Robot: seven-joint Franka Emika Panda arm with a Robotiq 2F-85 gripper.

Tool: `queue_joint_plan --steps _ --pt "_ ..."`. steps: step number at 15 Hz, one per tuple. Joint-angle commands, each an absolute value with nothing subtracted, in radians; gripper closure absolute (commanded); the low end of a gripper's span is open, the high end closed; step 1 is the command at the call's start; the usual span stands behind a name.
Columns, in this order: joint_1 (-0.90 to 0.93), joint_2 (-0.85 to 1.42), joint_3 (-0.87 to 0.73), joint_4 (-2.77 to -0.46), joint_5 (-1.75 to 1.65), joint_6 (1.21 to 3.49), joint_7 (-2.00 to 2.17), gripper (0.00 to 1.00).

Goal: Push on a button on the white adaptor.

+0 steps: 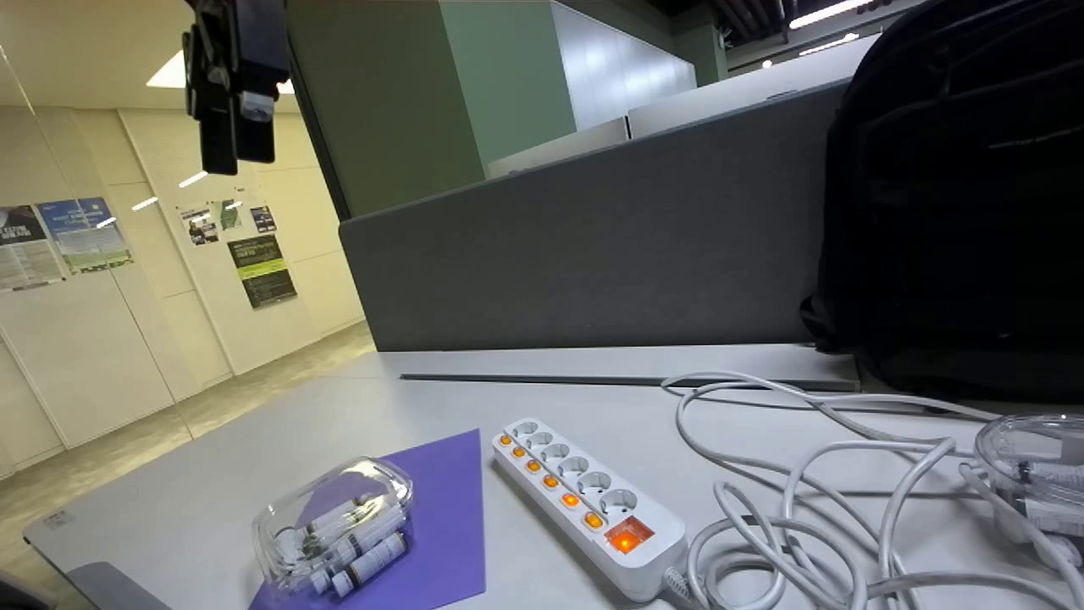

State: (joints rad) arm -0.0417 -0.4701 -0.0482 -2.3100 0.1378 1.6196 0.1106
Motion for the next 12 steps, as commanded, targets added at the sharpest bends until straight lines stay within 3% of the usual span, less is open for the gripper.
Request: queue_joint_plan --steps 1,7,12 --pt "-0.05 -0.469 -0.042 -2.308 0.14 1.617 0.108 0.0" --pt "-0.069 -0.357 -0.059 -2.284 0.139 1.784 0.098 0.0" --pt "-0.075 -0.21 -0.08 -2.276 0.178 2.073 0.075 0.0"
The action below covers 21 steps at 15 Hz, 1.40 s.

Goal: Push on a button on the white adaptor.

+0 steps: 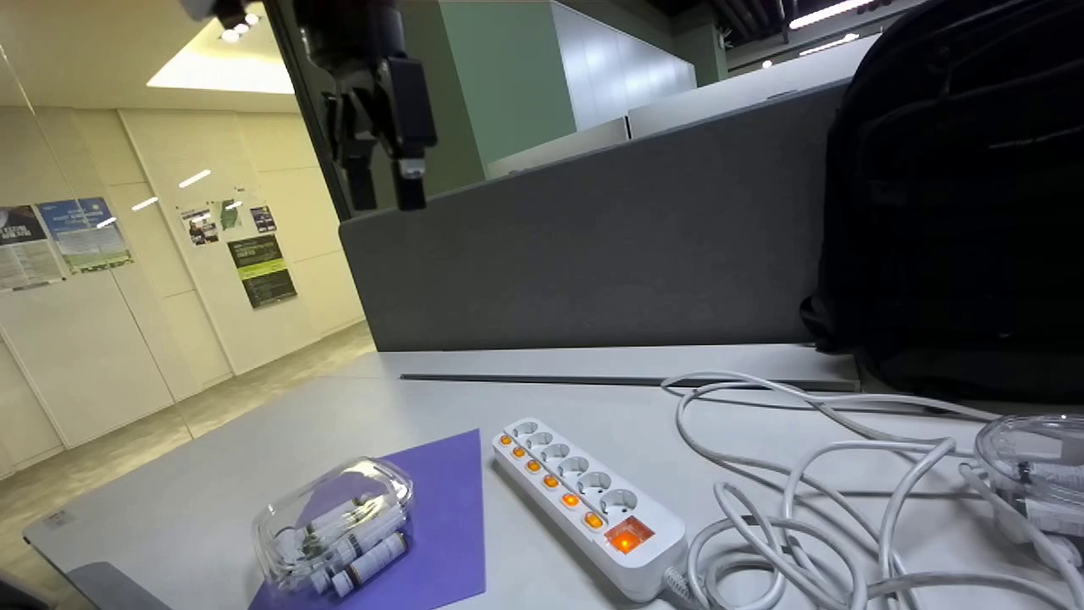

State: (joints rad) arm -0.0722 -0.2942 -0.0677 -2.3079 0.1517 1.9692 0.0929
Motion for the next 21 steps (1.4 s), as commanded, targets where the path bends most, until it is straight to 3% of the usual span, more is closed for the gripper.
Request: queue_joint_plan --steps 1,3,4,6,15,19,21 --pt "-0.075 -0.179 -0.083 -2.275 0.184 2.129 0.073 0.0" --pt "-0.078 -0.119 -0.082 -2.274 0.172 2.222 0.082 0.0" --pt "-0.08 -0.089 -0.081 -2.274 0.16 2.259 0.089 0.25" --pt "-0.085 -0.036 -0.081 -2.274 0.137 2.312 0.109 0.32" --pt "-0.092 0.106 -0.116 -2.323 -0.05 2.619 0.244 0.95" --pt "-0.087 0.154 -0.134 -2.339 -0.068 2.69 0.28 1.0" --pt "-0.099 0.174 -0.115 -2.335 0.014 2.619 0.219 1.0"
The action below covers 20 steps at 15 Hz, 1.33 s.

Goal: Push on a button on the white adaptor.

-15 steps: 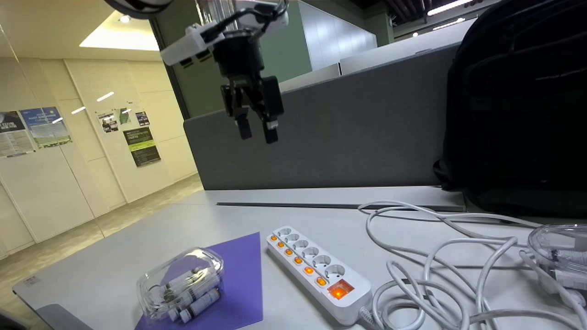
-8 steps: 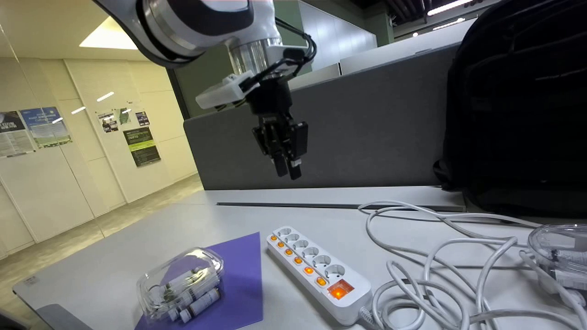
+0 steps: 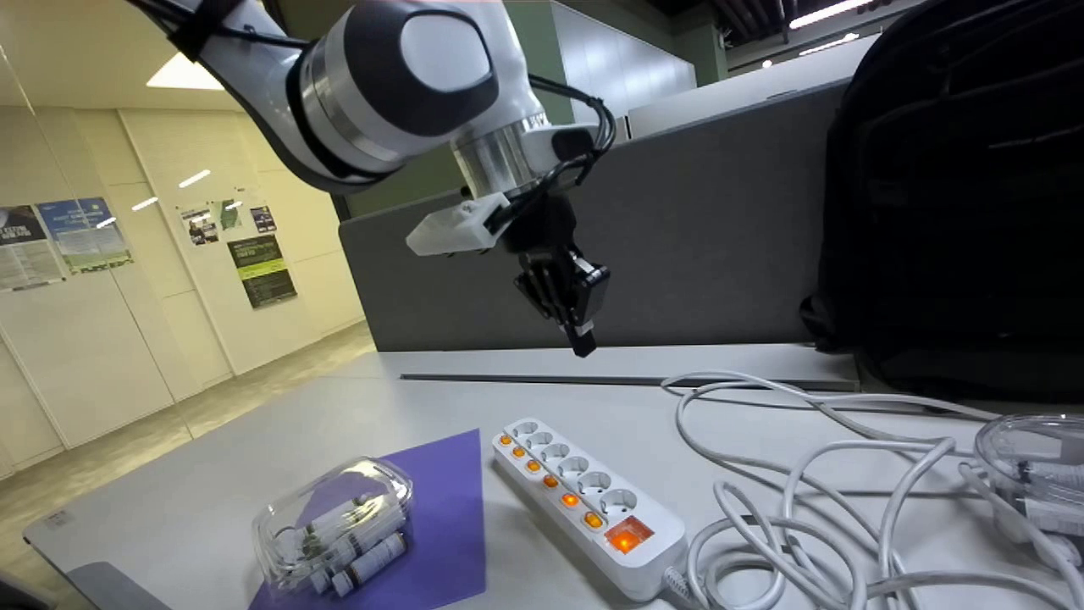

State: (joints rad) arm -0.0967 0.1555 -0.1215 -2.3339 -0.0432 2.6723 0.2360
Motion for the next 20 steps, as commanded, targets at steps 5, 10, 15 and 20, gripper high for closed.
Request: queue_joint_plan --steps 5,10,15,20 --pt "-0.101 0.176 -0.097 -2.332 0.115 2.55 0.13 1.0" --pt "-0.053 0.217 -0.139 -2.363 -0.074 2.684 0.282 1.0" --pt "-0.007 0.297 -0.179 -2.363 -0.157 2.743 0.357 1.0" --pt "0.026 0.357 -0.196 -2.358 -0.131 2.786 0.347 1.0"
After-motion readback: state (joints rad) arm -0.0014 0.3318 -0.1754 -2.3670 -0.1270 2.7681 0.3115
